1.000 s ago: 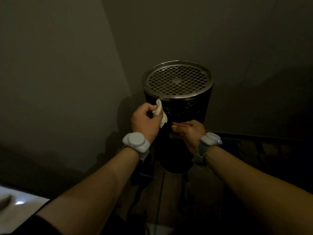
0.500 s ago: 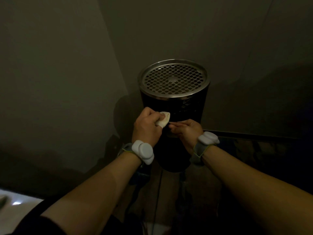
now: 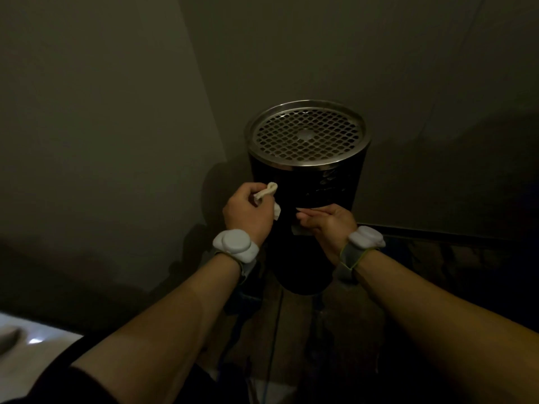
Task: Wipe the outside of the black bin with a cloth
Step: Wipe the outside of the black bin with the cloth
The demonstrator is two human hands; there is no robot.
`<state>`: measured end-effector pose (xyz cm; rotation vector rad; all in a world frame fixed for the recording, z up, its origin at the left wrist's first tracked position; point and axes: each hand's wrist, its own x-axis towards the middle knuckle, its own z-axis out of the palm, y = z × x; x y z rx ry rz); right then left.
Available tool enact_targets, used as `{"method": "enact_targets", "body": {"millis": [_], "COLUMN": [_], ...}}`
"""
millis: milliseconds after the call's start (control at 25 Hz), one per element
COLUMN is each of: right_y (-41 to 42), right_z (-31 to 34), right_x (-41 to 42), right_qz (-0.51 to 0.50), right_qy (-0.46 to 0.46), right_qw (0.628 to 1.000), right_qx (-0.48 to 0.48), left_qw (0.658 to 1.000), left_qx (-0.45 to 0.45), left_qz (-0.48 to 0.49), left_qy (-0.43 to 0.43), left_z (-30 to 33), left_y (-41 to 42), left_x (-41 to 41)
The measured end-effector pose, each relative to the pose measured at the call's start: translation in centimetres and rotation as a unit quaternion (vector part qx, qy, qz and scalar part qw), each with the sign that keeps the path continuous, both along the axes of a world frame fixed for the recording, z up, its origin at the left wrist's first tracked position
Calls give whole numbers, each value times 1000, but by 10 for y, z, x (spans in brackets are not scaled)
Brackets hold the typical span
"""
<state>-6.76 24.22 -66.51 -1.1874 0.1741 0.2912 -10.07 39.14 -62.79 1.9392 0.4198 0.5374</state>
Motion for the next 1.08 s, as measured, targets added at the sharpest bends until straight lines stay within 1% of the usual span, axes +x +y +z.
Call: {"method": "enact_targets", "body": {"millis": [120, 200, 360, 440, 560, 720, 960, 1080], "right_y": [1, 1, 0, 0, -1, -1, 0, 2], "right_z": [0, 2, 1, 0, 1, 0, 2, 4], "right_x": [1, 0, -1, 0, 0, 1, -1, -2], "right_qz": [10, 12, 6, 3, 8, 16, 14, 5], "right_qy": [7, 4, -1, -2, 0, 3, 8, 8], "right_qw": [1000, 1000, 1000, 1000, 1000, 1000, 1000, 1000], "right_qx": [-11, -11, -8, -3, 2, 7, 2, 7], "left_qw": [992, 986, 966, 960, 959, 966, 973, 985], "left_qx": [-127, -165, -257, -275, -274, -237, -192, -126], "left_qz": [17, 30, 36, 50, 66, 81, 42, 18], "left_qy": [6, 12, -11, -13, -23, -72, -124, -120], "left_z": [1, -2, -12, -14, -12, -2, 7, 5], "left_y": [-3, -5, -15, -18, -19, -7, -3, -4], "left_x": [-2, -1, 4, 9, 13, 22, 21, 18]}}
